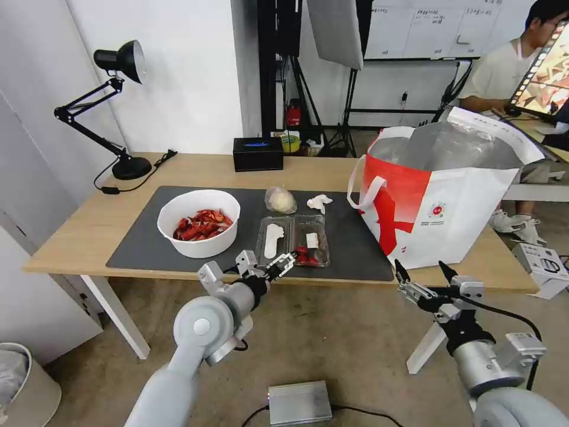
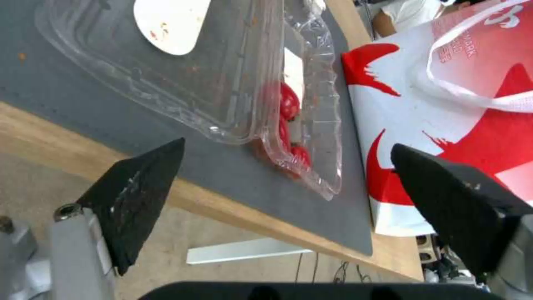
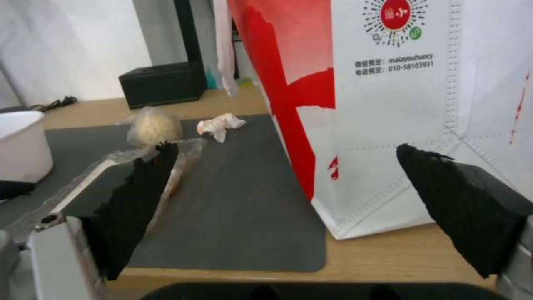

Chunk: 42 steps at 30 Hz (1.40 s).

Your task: Pick up the trash from the table and place it into the takeout bag.

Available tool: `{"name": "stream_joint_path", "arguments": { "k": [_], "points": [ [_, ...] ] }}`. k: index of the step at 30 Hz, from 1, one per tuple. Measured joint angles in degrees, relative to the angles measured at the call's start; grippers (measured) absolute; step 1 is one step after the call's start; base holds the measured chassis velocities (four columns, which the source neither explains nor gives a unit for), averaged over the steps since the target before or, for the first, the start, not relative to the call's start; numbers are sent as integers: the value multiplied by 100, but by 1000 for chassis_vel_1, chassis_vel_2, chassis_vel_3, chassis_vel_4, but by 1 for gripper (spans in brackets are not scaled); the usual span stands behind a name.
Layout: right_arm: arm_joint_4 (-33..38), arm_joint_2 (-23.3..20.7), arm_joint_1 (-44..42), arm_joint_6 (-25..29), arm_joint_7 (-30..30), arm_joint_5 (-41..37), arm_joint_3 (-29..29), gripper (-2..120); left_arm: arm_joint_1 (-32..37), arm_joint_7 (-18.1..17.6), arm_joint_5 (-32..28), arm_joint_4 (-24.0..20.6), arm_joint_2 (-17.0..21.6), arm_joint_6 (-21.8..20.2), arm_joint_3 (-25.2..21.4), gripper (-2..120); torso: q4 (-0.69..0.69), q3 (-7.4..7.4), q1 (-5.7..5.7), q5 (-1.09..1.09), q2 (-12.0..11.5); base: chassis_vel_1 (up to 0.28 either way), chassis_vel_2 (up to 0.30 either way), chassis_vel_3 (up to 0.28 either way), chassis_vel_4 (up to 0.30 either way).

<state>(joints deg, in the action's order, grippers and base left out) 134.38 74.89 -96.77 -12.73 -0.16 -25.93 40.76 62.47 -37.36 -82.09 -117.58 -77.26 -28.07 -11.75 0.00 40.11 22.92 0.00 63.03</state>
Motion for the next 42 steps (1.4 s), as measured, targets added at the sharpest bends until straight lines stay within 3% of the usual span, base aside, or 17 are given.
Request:
{"name": "stream_joint_path", "arguments": {
  "k": [7,20,34,42],
  "points": [
    [0,14,-12,15,-14,4,-7,100,-29,93,91,110,-36,33,10,100,0,0,0,0,0,0,0,0,0],
    [-27,46,-11,69,12,33,-53,100,58,643,574,198,46,268,35,100,0,0,0,0,0,0,0,0,0],
    [-47,63,-40,115,84,52,-35,100,138,639,602,14,92,207,59,100,0,0,-1,0,0,0,0,0,0],
    [-60,78,-22,123,132,55,-46,100,143,634,633,178,103,192,107,100,0,0,-1,0,0,0,0,0,0]
  ]
}}
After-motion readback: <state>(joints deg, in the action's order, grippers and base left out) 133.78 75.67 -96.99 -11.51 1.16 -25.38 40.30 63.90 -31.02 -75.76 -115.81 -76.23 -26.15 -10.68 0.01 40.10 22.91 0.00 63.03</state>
